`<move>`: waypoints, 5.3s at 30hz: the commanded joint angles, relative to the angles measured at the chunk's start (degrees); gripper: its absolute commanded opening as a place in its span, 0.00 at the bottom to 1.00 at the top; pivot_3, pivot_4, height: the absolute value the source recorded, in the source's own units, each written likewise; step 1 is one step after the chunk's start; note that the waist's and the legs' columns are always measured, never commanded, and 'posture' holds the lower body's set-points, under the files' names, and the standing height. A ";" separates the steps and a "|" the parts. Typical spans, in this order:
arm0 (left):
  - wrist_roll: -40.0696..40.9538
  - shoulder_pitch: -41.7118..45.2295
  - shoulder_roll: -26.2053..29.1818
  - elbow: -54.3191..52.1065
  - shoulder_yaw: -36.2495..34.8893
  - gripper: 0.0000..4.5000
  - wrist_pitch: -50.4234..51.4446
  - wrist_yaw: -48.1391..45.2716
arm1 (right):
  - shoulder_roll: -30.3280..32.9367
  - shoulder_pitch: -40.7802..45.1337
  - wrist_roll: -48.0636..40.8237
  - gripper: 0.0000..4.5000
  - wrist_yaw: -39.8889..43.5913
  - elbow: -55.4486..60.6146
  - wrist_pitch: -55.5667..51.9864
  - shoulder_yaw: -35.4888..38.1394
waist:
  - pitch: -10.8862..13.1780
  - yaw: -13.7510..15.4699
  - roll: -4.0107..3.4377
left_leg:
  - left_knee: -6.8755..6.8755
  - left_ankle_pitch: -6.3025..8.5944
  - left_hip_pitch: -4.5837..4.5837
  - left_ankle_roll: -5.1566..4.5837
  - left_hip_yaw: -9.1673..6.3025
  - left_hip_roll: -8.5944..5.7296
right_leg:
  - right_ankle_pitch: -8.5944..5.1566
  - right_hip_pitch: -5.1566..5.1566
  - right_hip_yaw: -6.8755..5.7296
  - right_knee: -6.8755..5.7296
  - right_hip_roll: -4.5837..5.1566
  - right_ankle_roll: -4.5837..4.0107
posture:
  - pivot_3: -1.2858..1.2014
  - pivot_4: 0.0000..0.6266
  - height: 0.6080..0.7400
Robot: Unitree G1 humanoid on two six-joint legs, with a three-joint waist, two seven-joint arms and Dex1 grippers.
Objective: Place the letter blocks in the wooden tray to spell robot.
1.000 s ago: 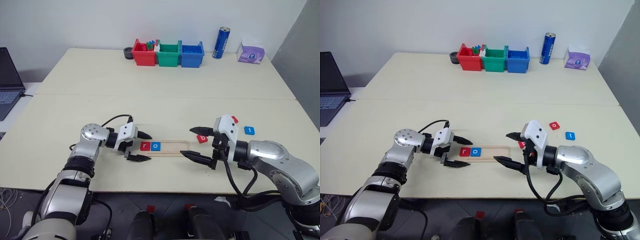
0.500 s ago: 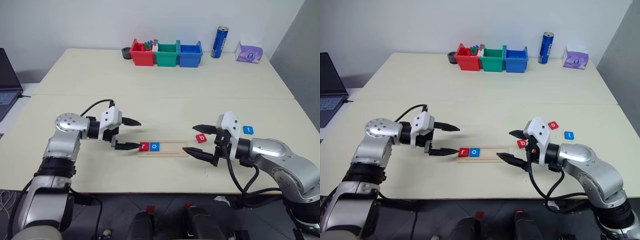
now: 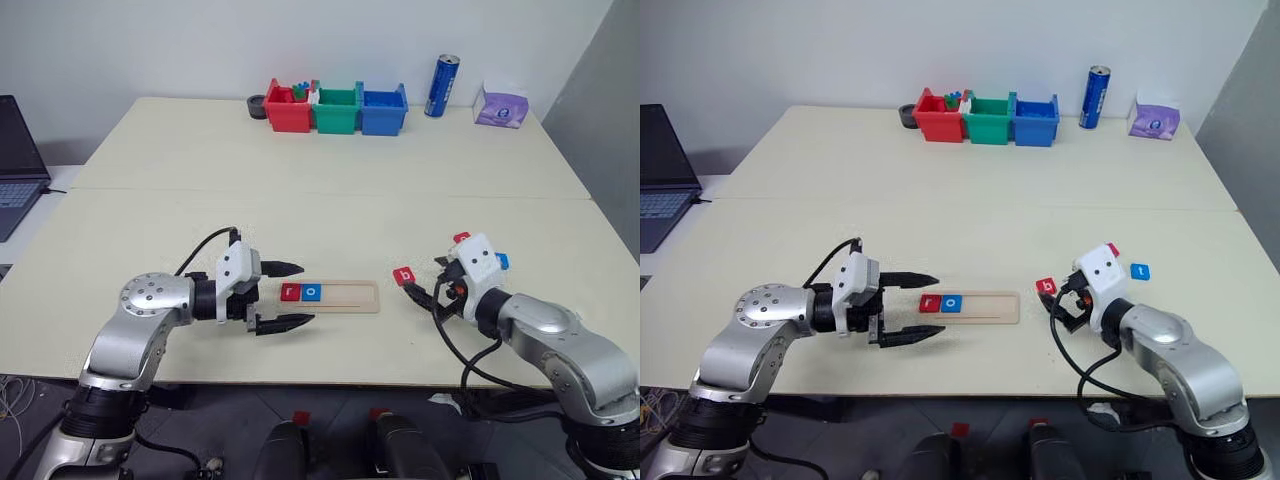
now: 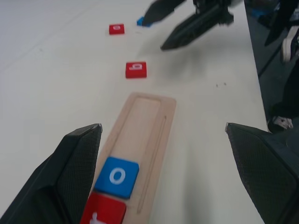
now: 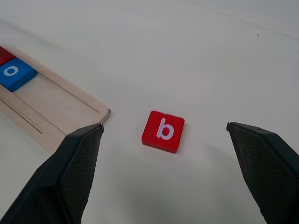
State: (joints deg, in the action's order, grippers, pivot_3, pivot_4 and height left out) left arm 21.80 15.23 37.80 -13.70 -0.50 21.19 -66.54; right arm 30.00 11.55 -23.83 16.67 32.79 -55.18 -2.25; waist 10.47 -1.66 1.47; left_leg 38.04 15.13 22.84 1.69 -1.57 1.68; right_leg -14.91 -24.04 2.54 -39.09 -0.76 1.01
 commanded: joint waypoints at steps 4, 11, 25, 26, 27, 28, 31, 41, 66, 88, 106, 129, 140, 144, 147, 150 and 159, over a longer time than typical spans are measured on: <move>2.54 -1.51 -0.80 -6.41 0.18 0.99 3.47 5.23 | -7.71 3.05 1.81 1.00 -6.78 -3.75 -4.31 1.20 | 0.00 -0.03 0.00 | 0.00 0.00 -0.01 0.00 0.02 0.01 | 0.00 0.00 0.02 0.00 -0.01 0.00 | 0.52 0.24 1.00; 2.17 -1.92 0.04 -5.97 0.91 0.99 2.04 5.18 | -12.92 7.07 3.35 1.00 -9.29 -8.82 -6.04 1.79 | -0.01 -0.08 -0.02 | -0.01 0.00 -0.01 0.00 0.05 -0.01 | 0.11 -0.01 0.03 0.03 -0.01 -0.19 | 0.52 0.24 1.00; 2.47 -4.69 2.72 -6.91 0.14 0.99 0.45 5.21 | -15.45 6.13 6.13 1.00 -9.70 -9.86 -8.52 -2.75 | -0.01 -0.15 -0.02 | -0.05 0.00 -0.02 0.00 0.05 0.00 | 0.08 -0.01 0.01 0.04 -0.01 -0.15 | 0.52 0.24 1.00; 2.55 -4.64 2.75 -7.02 0.14 0.99 0.47 5.22 | -15.38 5.97 6.71 1.00 -9.90 -10.14 -8.27 -2.97 | -0.01 -0.16 -0.02 | -0.05 0.00 -0.02 0.00 0.05 0.00 | 0.08 -0.01 0.02 0.04 -0.01 -0.14 | 0.52 0.24 1.00; 2.62 -4.65 2.80 -7.09 0.11 1.00 0.44 5.17 | -15.41 5.90 7.18 0.96 -10.04 -10.43 -8.01 -3.08 | -0.01 -0.16 -0.02 | -0.05 0.00 -0.02 0.00 0.05 0.00 | 0.07 -0.01 0.02 0.04 -0.01 -0.13 | 0.52 0.24 1.00; 2.60 -4.69 2.78 -7.07 0.19 1.00 0.32 5.10 | -15.50 5.93 7.59 0.92 -10.03 -10.86 -7.67 -3.14 | -0.01 -0.16 -0.02 | -0.05 0.00 -0.02 0.00 0.04 0.00 | 0.07 -0.02 0.01 0.04 -0.01 -0.12 | 0.52 0.24 1.00; 2.29 -4.94 2.74 -6.73 0.70 1.00 -0.33 4.74 | -15.92 6.15 8.49 0.73 -10.10 -11.74 -7.09 -3.14 | -0.01 -0.16 -0.02 | -0.05 0.00 -0.02 0.00 0.05 0.00 | 0.06 -0.02 0.02 0.04 -0.01 -0.11 | 0.52 0.24 1.00; 2.61 -4.73 2.81 -6.61 1.84 1.00 -0.96 4.03 | -15.09 4.22 7.54 0.32 -9.01 -5.58 -12.94 -1.82 | -0.02 -0.15 -0.02 | -0.06 0.00 -0.02 0.00 0.03 0.02 | 0.05 -0.02 0.01 0.04 -0.02 -0.09 | 0.52 0.24 1.00; 3.09 -4.57 4.28 -5.63 2.68 1.00 -1.96 0.30 | 14.50 5.90 -2.68 0.99 25.83 6.73 -5.19 -2.11 | -0.03 -0.14 -0.04 | -0.06 0.01 -0.03 -0.01 0.08 -0.08 | -0.01 0.02 -0.01 0.16 0.04 0.00 | 0.52 0.24 1.00; 2.72 -4.82 5.24 -6.85 2.95 1.00 -2.89 -0.31 | 11.39 13.07 16.96 0.99 53.47 -38.18 54.95 -15.70 | 0.00 -0.04 -0.02 | -0.02 0.01 -0.06 -0.02 0.08 0.01 | 0.10 0.01 0.00 0.07 -0.04 -0.24 | 0.52 0.24 1.00; 2.97 -4.99 5.45 -6.31 2.21 1.00 -2.85 -0.19 | 9.83 14.62 15.17 0.32 54.37 -38.53 51.14 -13.11 | 0.00 -0.04 -0.02 | 0.00 0.01 -0.35 -0.01 0.07 0.02 | 0.09 0.30 0.01 0.05 -0.03 -0.23 | 0.52 0.24 1.00; 7.40 -27.19 6.47 -15.66 -18.40 1.00 0.31 10.95 | -7.80 25.58 20.15 0.32 39.87 -40.29 38.00 -20.07 | 0.03 0.15 -0.07 | -0.08 0.01 -0.33 0.00 0.03 0.07 | 0.06 0.28 -0.07 0.06 0.19 -0.39 | 0.52 0.24 1.00; 8.54 -26.62 6.72 -16.36 -17.76 1.00 0.99 12.25 | -8.80 25.73 22.86 0.32 41.19 -42.12 39.95 -21.82 | 0.03 -0.15 -0.07 | -0.10 0.01 -0.35 0.00 0.02 0.06 | 0.07 0.27 -0.07 0.05 0.06 -0.40 | 0.52 0.24 1.00; 8.65 -26.03 6.99 -16.32 -17.75 1.00 1.24 12.11 | -8.96 25.36 22.95 0.32 41.55 -40.69 39.53 -22.12 | 0.03 -0.15 -0.07 | -0.10 0.01 -0.35 0.00 0.02 0.06 | 0.06 0.27 -0.07 0.06 0.06 -0.39 | 0.52 0.24 1.00; 8.49 -25.77 7.07 -16.24 -17.67 1.00 1.31 12.01 | -9.15 25.38 23.03 0.32 41.43 -40.29 39.34 -22.36 | 0.03 -0.14 -0.07 | -0.10 0.01 -0.35 0.00 0.02 0.06 | 0.06 0.27 -0.07 0.05 0.06 -0.39 | 0.52 0.24 1.00; 8.64 -25.68 7.10 -16.53 -17.62 1.00 1.58 11.97 | -9.45 25.45 23.25 0.32 41.30 -40.09 39.29 -22.64 | 0.03 -0.15 -0.07 | -0.10 0.01 -0.35 0.00 0.03 0.06 | 0.06 0.27 -0.07 0.06 0.06 -0.39 | 0.52 0.24 1.00; 8.62 -25.18 6.99 -16.74 -16.99 1.00 2.32 11.89 | -10.31 25.89 24.18 0.32 41.06 -41.08 39.99 -23.20 | 0.03 -0.15 -0.07 | -0.10 0.01 -0.35 0.00 0.02 0.06 | 0.06 0.26 -0.07 0.06 0.06 -0.38 | 0.52 0.24 1.00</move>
State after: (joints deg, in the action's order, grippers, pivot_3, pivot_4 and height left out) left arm 29.25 -10.49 44.14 -28.61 -17.29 23.51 -54.55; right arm 19.95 36.36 0.10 57.48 -9.74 -16.16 -25.64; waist 10.50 -1.81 1.40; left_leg 37.94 15.15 22.50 1.69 -1.54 1.74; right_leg -14.86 -23.78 2.47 -39.03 -0.71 0.63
